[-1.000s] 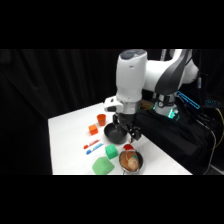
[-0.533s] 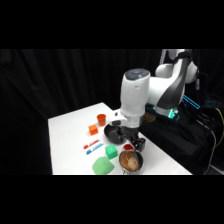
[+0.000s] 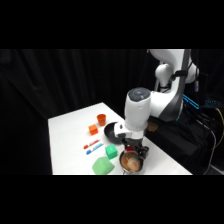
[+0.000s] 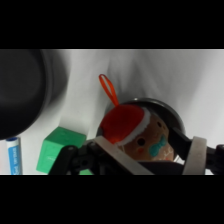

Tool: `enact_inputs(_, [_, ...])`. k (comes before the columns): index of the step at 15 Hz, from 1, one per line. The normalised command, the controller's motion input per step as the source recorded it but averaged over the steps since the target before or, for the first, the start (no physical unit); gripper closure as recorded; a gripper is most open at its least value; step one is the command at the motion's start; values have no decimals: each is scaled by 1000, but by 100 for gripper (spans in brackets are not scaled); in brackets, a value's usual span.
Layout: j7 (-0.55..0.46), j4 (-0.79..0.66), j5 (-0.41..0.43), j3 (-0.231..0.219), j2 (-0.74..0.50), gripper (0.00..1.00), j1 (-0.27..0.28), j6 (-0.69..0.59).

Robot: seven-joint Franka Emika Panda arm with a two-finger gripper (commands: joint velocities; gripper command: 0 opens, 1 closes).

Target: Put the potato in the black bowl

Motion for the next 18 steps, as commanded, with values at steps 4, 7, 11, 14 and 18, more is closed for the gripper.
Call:
enact_inputs(4, [-30, 62, 101, -16, 165, 25, 49, 183])
enact_inputs(7, [-75, 84, 155, 7, 127, 44, 18, 116])
enact_inputs(11, [-36, 12, 121, -7, 15, 74, 39, 77])
enact_inputs(14, [31, -54, 56, -47, -124, 97, 79, 19])
enact_inputs(18, [45, -34, 7, -81, -192, 97, 83, -92])
